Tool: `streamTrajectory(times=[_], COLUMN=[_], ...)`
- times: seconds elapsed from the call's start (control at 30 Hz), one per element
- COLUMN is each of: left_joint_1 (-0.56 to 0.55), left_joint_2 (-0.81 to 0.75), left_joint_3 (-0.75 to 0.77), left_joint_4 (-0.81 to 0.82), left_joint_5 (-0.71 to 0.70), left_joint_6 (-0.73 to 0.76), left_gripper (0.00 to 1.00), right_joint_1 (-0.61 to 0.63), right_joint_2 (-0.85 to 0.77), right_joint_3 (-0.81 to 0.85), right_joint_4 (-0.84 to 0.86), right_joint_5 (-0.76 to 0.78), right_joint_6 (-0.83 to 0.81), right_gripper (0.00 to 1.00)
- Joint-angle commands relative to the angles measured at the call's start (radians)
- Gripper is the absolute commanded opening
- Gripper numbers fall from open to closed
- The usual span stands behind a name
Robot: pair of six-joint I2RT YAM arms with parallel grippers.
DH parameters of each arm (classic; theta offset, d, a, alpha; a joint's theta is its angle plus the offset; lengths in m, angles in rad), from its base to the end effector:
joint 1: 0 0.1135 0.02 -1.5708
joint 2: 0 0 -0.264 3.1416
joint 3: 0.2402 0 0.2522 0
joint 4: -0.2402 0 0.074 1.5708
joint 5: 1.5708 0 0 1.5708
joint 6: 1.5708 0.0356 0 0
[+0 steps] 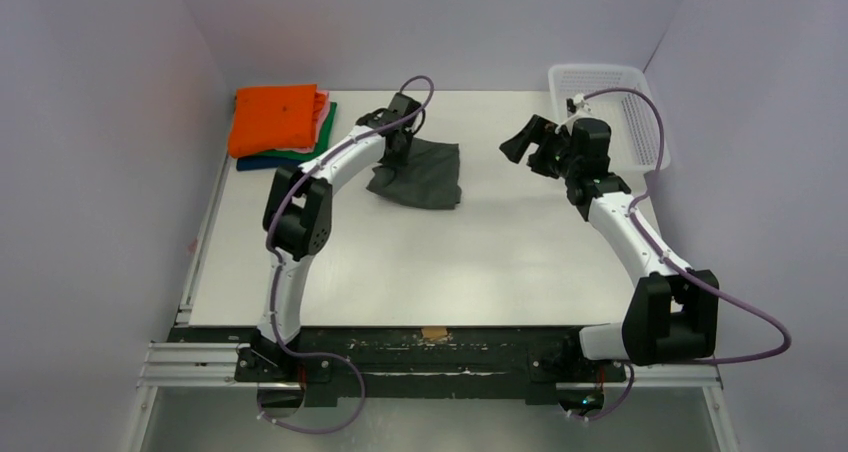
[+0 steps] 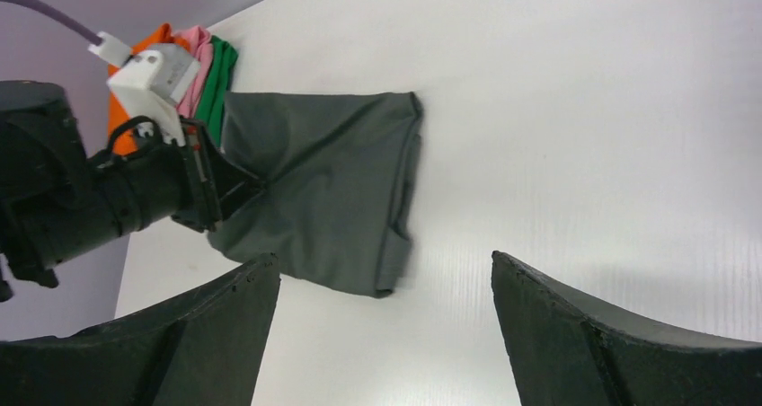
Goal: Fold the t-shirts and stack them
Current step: Put the neatly folded tshirt into the corner of the board with the left arm
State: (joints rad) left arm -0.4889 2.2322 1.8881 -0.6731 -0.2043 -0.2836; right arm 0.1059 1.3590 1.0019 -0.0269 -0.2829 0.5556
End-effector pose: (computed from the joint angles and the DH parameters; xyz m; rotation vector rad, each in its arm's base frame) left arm 0.4362 -0.2239 0.2031 0.1878 2.5486 -0.0308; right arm 0.3125 0.0432 0.3017 0.2583 1.9900 0.7065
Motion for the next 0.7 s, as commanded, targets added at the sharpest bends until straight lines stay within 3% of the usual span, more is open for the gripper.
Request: streamTrajectory(times=[0.0, 0.27, 0.67], left_joint_1=[0.052, 0.137, 0.260], left_joint_2=[-0.093, -0.074, -0.108], left_joint_3=[0.045, 0.142, 0.329], left_joint_4=[0.000, 0.094, 0.033], left_joint_5=[-0.289, -0.397, -0.306], left_joint_6=[0.298, 0.585, 0.612], left_gripper=[0.00, 0.00, 0.00], right_joint_1=[0.000, -0.002, -0.001], right_joint_2=[-0.027, -0.054, -0.020], right_joint_3=[-0.011, -0.022, -0.012], right_joint_4=[0.045, 0.046, 0.050], right_joint_5=[0.054, 0.121, 0.166], right_joint_6=[-0.025, -0.028, -0.028], right_gripper=[0.87, 0.87, 0.87])
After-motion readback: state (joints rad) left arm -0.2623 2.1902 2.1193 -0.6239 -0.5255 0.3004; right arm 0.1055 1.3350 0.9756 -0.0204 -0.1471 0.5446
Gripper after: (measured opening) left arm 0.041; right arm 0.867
